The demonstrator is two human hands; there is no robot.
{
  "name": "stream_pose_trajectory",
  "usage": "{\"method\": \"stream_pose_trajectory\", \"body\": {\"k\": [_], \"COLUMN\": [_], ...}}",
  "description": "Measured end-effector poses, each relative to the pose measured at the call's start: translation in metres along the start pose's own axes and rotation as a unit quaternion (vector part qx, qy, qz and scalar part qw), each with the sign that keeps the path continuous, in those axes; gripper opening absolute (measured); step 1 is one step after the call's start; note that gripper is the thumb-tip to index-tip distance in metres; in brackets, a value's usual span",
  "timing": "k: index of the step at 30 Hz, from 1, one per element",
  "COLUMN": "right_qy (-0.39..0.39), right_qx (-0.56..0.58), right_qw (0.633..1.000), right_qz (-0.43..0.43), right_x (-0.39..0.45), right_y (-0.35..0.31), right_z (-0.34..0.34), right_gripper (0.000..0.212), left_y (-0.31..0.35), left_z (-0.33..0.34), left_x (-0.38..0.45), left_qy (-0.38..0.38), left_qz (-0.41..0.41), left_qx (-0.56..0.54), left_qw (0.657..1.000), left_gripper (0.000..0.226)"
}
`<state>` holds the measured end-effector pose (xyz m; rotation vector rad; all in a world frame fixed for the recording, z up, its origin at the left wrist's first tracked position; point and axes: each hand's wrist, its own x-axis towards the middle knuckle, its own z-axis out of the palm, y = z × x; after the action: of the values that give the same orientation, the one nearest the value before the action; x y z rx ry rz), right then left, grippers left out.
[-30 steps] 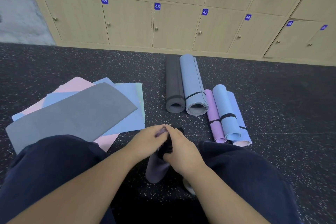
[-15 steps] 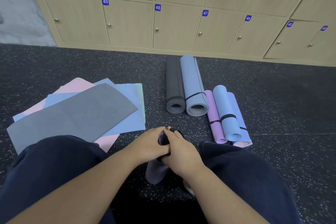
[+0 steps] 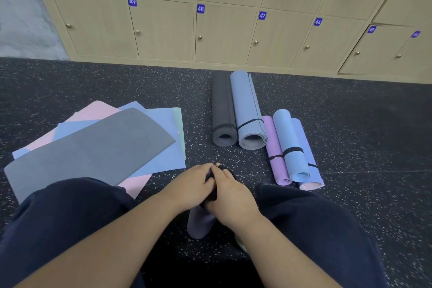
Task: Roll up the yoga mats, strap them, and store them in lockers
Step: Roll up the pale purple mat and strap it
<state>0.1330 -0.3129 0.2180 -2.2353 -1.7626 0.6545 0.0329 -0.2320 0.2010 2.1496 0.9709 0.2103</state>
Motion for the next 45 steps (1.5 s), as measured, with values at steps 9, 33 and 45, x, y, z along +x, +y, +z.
{"method": "stream_pose_trajectory", "body": {"k": [9, 33, 45], "right_qy": [-0.01, 0.012, 0.058], "right_qx": [-0.005, 0.049, 0.073], "right_qw": [1.0, 0.998, 0.992], "right_qz": [0.009, 0.028, 0.088], "right_x": [-0.002, -0.01, 0.001], "right_y": [-0.002, 0.01, 0.013], "right_z": [-0.007, -0.01, -0.018], "right_gripper": [0.089, 0.052, 0.036], "left_y": [-0.008, -0.037, -0.051], "left_z": [-0.005, -0.003, 0.012], "left_x": [0.005, -0.002, -0.02], "left_qy": [0.052, 0.018, -0.033], "left_qz": [-0.058, -0.118, 0.061], "left_qx": [0.054, 0.155, 0.168], "left_qw": [0.995, 0.981, 0.983], "left_gripper": [0.021, 0.018, 0.04]}}
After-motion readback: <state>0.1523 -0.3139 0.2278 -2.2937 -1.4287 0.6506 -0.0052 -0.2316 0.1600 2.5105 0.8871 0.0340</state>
